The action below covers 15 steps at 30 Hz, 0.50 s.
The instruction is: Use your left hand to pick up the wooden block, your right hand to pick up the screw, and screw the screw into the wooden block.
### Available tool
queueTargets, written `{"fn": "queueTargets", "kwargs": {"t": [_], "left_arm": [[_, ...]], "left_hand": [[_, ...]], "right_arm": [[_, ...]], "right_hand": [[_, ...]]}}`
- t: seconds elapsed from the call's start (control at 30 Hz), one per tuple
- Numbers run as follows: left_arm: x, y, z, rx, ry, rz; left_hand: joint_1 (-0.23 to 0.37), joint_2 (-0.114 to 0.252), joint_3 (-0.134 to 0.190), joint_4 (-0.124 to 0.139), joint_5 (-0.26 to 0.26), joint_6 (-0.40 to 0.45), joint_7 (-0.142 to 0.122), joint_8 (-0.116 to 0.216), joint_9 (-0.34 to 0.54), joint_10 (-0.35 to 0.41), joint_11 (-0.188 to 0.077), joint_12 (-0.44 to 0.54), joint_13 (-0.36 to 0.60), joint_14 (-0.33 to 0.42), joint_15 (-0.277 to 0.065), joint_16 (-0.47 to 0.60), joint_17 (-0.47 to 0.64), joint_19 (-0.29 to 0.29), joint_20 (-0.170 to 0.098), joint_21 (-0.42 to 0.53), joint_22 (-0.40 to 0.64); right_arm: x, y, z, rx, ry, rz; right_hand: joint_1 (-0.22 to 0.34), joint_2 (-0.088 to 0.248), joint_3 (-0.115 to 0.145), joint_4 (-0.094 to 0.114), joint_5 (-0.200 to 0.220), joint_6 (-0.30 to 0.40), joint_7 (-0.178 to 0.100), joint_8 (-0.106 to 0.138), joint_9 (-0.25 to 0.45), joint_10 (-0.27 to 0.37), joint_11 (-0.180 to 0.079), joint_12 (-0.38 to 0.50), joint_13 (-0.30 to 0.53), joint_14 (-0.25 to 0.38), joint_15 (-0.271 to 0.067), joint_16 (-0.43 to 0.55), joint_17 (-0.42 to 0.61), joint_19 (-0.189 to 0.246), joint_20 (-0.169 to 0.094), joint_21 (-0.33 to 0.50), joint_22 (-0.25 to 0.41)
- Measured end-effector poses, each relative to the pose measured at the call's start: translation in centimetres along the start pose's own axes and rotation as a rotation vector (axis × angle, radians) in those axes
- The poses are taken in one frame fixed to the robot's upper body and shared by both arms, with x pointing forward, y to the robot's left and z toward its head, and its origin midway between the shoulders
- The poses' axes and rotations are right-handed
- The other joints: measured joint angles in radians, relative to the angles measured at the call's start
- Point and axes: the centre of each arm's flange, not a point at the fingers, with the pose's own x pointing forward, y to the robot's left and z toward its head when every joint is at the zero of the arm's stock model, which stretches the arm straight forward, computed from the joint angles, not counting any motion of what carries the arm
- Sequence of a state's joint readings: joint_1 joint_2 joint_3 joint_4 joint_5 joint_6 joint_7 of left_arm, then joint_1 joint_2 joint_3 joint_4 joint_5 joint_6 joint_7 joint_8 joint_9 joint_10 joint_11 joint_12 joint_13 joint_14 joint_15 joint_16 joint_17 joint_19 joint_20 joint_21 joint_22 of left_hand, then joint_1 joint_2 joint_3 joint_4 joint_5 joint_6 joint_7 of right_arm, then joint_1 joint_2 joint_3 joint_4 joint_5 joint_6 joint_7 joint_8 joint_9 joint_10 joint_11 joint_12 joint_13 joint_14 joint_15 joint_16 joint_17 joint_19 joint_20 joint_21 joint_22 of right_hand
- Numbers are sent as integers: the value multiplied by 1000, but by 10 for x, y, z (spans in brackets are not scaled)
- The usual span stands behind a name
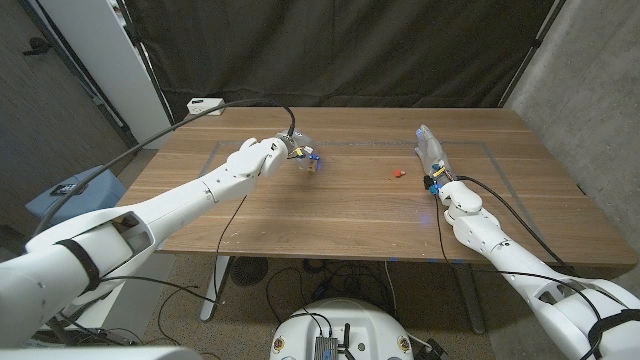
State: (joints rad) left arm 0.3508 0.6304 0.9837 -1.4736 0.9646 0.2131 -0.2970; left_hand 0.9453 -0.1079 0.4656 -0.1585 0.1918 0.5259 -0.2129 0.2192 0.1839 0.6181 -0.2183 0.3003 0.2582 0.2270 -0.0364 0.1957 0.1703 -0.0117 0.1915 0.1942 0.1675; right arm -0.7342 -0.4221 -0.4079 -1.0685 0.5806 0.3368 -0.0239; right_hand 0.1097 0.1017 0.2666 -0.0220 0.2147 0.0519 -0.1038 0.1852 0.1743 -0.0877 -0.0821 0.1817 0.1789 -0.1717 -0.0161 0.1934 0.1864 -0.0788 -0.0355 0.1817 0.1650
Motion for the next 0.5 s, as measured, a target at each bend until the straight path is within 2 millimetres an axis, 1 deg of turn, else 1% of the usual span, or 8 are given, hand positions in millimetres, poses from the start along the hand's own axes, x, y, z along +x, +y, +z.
{"fn": "queueTargets", "kwargs": {"t": [0.07,0.17,0.23,0.3,0.37,0.43,0.5], "left_arm": [[0,0,0,1,1,-1],[0,0,0,1,3,-1],[0,-1,0,3,4,-1],[0,-2,0,5,7,-1],[0,-2,0,8,8,0],[0,-2,0,10,9,0],[0,-3,0,11,10,0]], "left_hand": [[2,-2,-3,-3,0,4,-4,0,0,0,0,0,3,5,-5,0,0,3,3,0,0],[7,0,-9,2,0,24,-1,0,0,14,0,0,9,26,-4,4,0,17,1,0,0],[12,-4,-13,-2,0,34,-3,0,0,18,-3,0,14,34,-5,4,0,27,2,0,0],[12,-4,-17,2,0,38,-2,0,0,25,0,0,14,42,-3,4,0,28,3,0,0],[11,-4,-17,2,0,43,1,0,0,29,-4,0,18,45,-5,4,0,33,-2,0,0],[16,1,-19,0,0,52,-2,0,0,36,0,0,19,54,-3,4,0,37,-6,0,0],[19,-4,-24,1,0,59,-2,0,0,44,-3,0,23,55,-5,4,0,44,-2,0,0]], "right_arm": [[0,0,0,0,1,-1],[0,-1,-1,0,4,-2],[0,-1,-2,0,5,-3],[0,-1,-2,0,7,-3],[0,-1,-2,0,7,-4],[0,-1,-3,1,8,-5],[0,-1,-3,1,10,-5]], "right_hand": [[0,0,0,0,0,0,0,0,0,0,0,0,0,0,0,0,0,0,0,0,0],[0,0,0,0,0,0,0,0,0,0,0,0,0,0,0,0,0,0,0,0,0],[0,0,0,0,0,0,0,0,0,0,0,0,0,0,0,0,0,0,0,0,0],[0,0,0,0,0,0,0,0,0,0,0,0,0,0,0,0,0,0,0,0,0],[0,0,0,0,0,0,0,0,0,0,0,0,0,0,0,0,0,0,0,0,0],[0,0,0,0,0,0,0,0,0,0,0,0,0,0,0,0,0,0,0,0,0],[0,0,0,0,0,0,0,0,0,0,0,0,0,0,0,0,0,0,0,0,0]]}}
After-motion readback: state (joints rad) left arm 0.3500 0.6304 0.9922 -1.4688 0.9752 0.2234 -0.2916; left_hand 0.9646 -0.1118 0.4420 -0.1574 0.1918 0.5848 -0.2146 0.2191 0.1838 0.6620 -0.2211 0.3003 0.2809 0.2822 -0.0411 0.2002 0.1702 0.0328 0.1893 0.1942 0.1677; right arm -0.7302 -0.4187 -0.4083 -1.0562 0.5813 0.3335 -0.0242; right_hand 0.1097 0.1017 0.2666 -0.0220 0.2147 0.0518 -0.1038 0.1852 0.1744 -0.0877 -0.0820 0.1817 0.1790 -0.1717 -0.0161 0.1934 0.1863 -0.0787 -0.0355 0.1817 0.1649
